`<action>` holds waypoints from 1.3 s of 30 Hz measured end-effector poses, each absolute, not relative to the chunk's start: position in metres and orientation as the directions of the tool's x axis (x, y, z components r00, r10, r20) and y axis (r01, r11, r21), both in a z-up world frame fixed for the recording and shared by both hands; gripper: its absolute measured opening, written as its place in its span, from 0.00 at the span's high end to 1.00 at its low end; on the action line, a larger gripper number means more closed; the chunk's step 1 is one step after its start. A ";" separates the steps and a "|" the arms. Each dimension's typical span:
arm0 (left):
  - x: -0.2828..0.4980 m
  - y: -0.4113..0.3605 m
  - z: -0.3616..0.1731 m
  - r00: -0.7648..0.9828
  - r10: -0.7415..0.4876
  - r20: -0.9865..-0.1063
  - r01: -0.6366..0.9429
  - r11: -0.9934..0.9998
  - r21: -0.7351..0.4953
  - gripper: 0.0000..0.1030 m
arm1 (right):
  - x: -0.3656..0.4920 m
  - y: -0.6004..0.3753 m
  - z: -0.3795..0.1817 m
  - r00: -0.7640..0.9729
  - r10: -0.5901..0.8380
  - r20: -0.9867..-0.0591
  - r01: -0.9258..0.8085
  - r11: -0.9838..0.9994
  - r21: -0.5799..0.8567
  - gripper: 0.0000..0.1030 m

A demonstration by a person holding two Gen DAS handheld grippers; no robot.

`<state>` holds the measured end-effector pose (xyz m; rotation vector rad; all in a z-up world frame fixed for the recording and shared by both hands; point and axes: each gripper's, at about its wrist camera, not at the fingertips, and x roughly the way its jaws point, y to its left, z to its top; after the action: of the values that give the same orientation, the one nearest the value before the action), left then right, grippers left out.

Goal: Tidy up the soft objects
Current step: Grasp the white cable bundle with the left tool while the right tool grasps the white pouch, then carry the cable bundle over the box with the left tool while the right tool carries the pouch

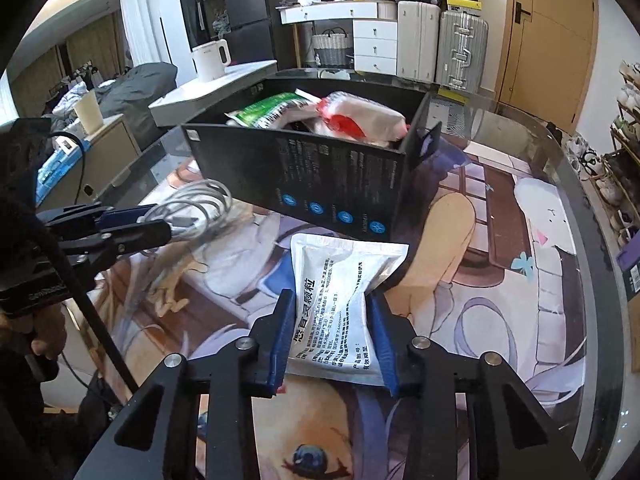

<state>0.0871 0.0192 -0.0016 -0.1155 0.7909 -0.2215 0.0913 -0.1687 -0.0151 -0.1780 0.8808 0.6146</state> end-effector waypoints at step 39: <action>0.072 0.023 0.041 0.750 -0.268 -0.605 0.203 0.963 -0.175 0.74 | 0.076 -0.191 0.046 0.592 0.483 -0.645 -0.558 0.823 0.104 0.64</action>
<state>0.0720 0.0231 0.0406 -0.1006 0.6761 -0.2574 0.0765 -0.1914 0.0456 -0.1139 0.7151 0.6069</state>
